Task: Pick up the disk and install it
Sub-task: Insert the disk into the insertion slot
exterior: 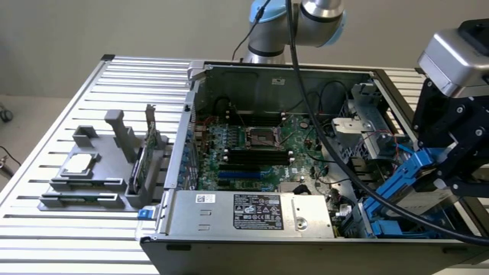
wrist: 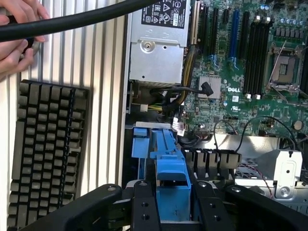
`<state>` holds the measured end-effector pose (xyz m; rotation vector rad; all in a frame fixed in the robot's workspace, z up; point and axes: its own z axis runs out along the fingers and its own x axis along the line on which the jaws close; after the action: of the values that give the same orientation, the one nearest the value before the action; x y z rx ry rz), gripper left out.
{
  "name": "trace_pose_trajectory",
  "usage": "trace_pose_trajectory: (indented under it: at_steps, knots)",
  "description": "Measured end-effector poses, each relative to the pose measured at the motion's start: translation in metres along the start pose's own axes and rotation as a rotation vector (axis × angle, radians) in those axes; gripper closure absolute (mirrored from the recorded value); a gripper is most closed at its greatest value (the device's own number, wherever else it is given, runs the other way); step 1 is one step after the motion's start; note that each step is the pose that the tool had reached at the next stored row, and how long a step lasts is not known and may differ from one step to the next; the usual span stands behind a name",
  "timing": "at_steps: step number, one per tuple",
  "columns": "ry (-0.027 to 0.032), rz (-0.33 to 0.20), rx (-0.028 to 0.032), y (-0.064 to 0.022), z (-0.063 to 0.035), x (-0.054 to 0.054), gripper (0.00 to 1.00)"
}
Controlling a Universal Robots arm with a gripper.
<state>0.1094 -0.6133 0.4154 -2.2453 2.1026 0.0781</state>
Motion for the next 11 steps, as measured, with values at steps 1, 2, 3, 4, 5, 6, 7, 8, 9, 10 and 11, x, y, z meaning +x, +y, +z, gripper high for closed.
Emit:
trace_pose_trajectory:
  at_steps: [1, 2, 3, 4, 5, 6, 7, 8, 9, 10, 11]
  knots:
    - [-0.0008, 0.000, 0.0000, 0.0000, 0.0002, -0.0002, 0.67]
    - [-0.0015, 0.000, 0.0001, 0.0000, 0.0003, -0.0005, 0.67]
    - [-0.0020, 0.000, 0.0000, 0.0000, 0.0003, -0.0008, 0.67]
    - [-0.0024, -0.001, 0.0000, -0.0001, 0.0003, -0.0009, 0.67]
    - [-0.0027, -0.001, 0.0000, -0.0001, 0.0004, -0.0009, 0.67]
    - [-0.0029, -0.002, 0.0000, -0.0001, 0.0004, -0.0009, 0.67]
    - [-0.0031, -0.003, 0.0000, -0.0001, 0.0004, -0.0010, 0.67]
    - [-0.0033, -0.004, -0.0001, -0.0001, 0.0004, -0.0010, 0.67]
    - [-0.0035, -0.006, -0.0002, -0.0001, 0.0004, -0.0010, 0.67]
    - [-0.0036, -0.007, -0.0003, -0.0001, 0.0005, -0.0010, 0.67]
    - [-0.0037, -0.008, -0.0004, -0.0001, 0.0005, -0.0010, 0.67]
